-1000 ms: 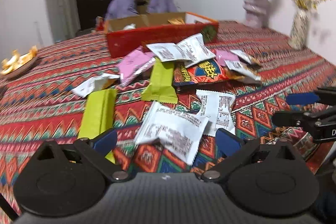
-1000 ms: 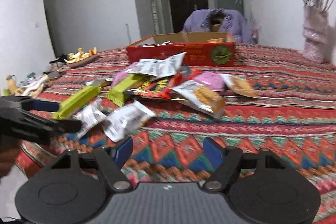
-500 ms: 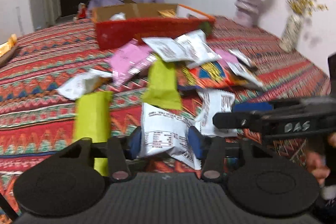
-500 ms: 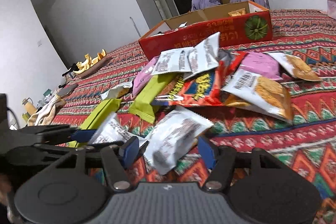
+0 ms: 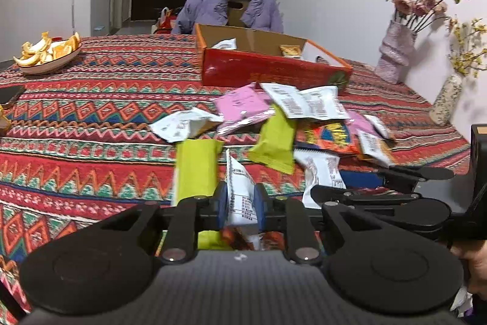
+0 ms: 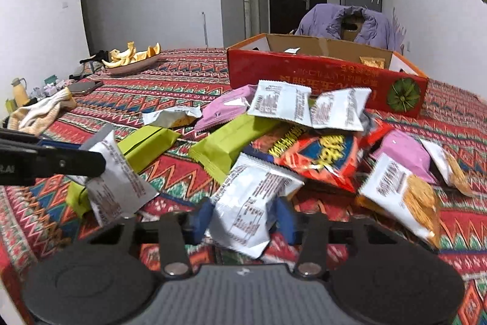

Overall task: Organize snacks
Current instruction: 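Grasp a white sachet with the left tool while the right tool grasps another white sachet, then carry both white sachets into the red box and open both tools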

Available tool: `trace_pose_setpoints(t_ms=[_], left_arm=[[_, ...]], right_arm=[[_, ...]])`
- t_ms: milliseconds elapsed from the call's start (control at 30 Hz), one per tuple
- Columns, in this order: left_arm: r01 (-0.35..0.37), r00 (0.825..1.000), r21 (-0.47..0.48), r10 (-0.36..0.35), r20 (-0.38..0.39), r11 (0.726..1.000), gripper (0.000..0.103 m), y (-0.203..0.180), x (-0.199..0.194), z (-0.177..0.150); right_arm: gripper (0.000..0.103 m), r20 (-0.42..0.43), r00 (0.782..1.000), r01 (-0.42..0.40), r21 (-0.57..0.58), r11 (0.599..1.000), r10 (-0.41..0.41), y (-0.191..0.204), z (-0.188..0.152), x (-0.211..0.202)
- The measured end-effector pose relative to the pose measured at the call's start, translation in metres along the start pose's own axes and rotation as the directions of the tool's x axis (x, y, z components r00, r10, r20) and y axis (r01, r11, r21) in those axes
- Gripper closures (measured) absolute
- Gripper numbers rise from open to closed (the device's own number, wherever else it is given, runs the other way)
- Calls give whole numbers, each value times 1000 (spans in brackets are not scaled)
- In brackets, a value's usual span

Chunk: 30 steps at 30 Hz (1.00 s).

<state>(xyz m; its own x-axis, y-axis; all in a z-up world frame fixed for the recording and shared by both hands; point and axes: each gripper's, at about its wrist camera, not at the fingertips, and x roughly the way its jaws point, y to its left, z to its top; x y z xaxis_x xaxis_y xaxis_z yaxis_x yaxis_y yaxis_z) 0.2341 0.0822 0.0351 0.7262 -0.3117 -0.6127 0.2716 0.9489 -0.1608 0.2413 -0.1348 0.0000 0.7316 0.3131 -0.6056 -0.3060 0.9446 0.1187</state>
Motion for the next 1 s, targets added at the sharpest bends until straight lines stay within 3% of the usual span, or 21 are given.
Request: trace_pose_setpoints(t_ms=[167,200,233,400,500,533,633,700,733,767,833,900,933,1000], left_arm=[[46,999,35,-47,6,998,88,-24,-6,-2],[55,998,40,-55,11,998,89,-28,-7,-2],[63,998,42,-64,14,997,89,-33,-8,-1],[65,997,60,-67,27,996,90,-54,-13,-1],[45,997,59,-49,56,997,90,-59,-20,-1],[40,997,52,-43,62,998,90,-58,-22,-1],[6,997,34,-9,77,999,90,-55,-31,0],[-11,996,32,8,85,999,90,-52,-37,0],[-18,996,31,15,88,999,90,-50,-39,0],[-27,996,31,24,89,999,90,-48,-42,0],[-38,995,29,36,91,999,90,-44,-45,0],[-46,995,21,44,87,999,90,-40,-46,-1],[-46,996,19,44,84,999,90,-39,-46,-1],[-36,997,18,34,75,999,90,-38,-42,-1]], right_arm=[[67,13,1000,3,31,1000,-3,-17,-17,-35],[78,20,1000,6,35,999,-7,-20,-20,-43],[103,26,1000,13,39,999,-14,-23,-23,-49],[97,31,999,41,60,997,-43,-38,-32,-64],[79,62,998,12,100,995,-18,-44,-32,-65],[65,65,998,-17,111,994,10,-44,-32,-60],[61,47,997,-65,127,990,59,-34,-28,-40],[44,54,996,-76,134,988,69,-26,-24,-30],[23,55,996,-71,128,989,65,-22,-23,-23],[13,55,997,-64,116,991,58,-18,-22,-18],[20,52,998,-40,84,996,36,-10,-19,-9],[37,48,999,-6,51,999,4,-5,-16,-5],[55,47,999,2,36,999,-3,-5,-16,-6],[59,47,999,-3,6,1000,3,-6,-19,-13]])
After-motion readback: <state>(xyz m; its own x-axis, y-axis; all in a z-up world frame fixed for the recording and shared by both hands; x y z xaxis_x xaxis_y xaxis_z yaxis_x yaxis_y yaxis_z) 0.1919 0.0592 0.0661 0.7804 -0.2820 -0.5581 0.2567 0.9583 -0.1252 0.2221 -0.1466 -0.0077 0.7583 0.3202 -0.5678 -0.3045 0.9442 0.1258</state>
